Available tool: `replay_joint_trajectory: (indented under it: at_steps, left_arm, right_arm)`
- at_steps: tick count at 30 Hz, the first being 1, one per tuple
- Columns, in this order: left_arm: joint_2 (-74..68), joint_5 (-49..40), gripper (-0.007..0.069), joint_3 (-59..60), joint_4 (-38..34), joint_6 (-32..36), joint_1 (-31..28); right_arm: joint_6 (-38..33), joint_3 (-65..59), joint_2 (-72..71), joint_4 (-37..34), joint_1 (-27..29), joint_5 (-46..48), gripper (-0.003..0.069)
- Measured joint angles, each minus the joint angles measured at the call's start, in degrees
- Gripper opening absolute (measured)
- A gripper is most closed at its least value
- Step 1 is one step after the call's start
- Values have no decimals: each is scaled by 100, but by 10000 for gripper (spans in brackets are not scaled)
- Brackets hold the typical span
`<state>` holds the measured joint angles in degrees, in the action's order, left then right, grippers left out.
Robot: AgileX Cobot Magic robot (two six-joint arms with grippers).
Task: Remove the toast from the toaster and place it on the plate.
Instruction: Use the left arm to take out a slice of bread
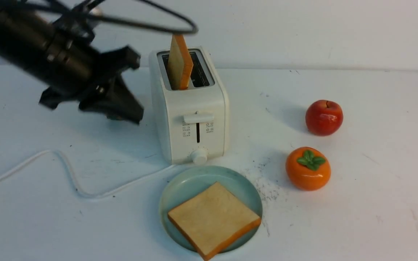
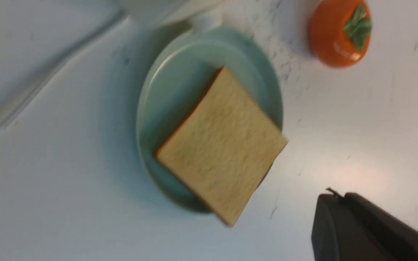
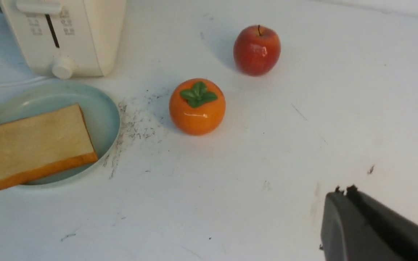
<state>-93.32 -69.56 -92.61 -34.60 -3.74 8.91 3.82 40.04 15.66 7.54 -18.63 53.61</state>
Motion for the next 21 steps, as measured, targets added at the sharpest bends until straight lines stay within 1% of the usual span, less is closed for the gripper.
replay_joint_trajectory:
  at_steps: [1,2,3,4,5,7,8,9,10,12,13,14,15,16,17,18,21]
  left_arm:
    - [-201,-21,-14,-281,44,-99,67]
    - [-545,-51,-14,-1093,273,-466,278]
    - [-729,-67,-14,-1510,480,-694,447]
    - [-899,-95,-14,-1829,661,-866,639]
    - [-932,-96,-14,-1984,752,-946,679]
    - [-1282,-158,-14,-2765,1309,-1302,1140]
    - [-1477,-184,-14,-3165,1701,-1531,1341]
    - [-1501,-194,-14,-3214,1761,-1565,1372]
    - [-1670,-225,-14,-3556,2312,-1928,1606]
    - [-1738,-226,-14,-3703,2815,-2302,1774]
    - [-1751,-226,-14,-3730,3164,-2602,1841]
    - [-1751,-226,-14,-3738,3216,-2652,1852]
    - [-1751,-226,-14,-3760,3544,-2995,1930]
    - [-1751,-226,-14,-3767,3769,-3200,1985]
    - [-1751,-226,-14,-3774,3769,-3233,1994]
    - [-1763,-226,-13,-3780,3985,-3401,2052]
    - [-1842,-226,10,-3793,4279,-3505,2161]
  right_arm:
    - [0,-39,-75,13,0,43,-15]
    - [5,-79,-179,51,0,176,-14]
    - [11,-92,-179,70,0,234,-13]
    - [11,-99,-179,69,0,256,-13]
    - [11,-105,-179,69,0,272,-13]
    - [15,-117,-161,62,0,267,-10]
    - [15,-117,-150,62,0,267,-9]
    - [15,-117,-150,62,0,267,-9]
    - [15,-120,-142,62,0,267,-8]
    - [15,-120,-137,42,0,280,-8]
    - [15,-120,-131,15,0,285,-8]
    - [15,-120,-131,7,0,285,-8]
    - [15,-120,-131,-56,0,293,-8]
    - [15,-120,-131,-94,0,299,-8]
    - [15,-125,-131,-93,0,299,-8]
    - [15,-124,-131,-115,0,306,-6]
    - [15,-126,-131,-123,0,311,-5]
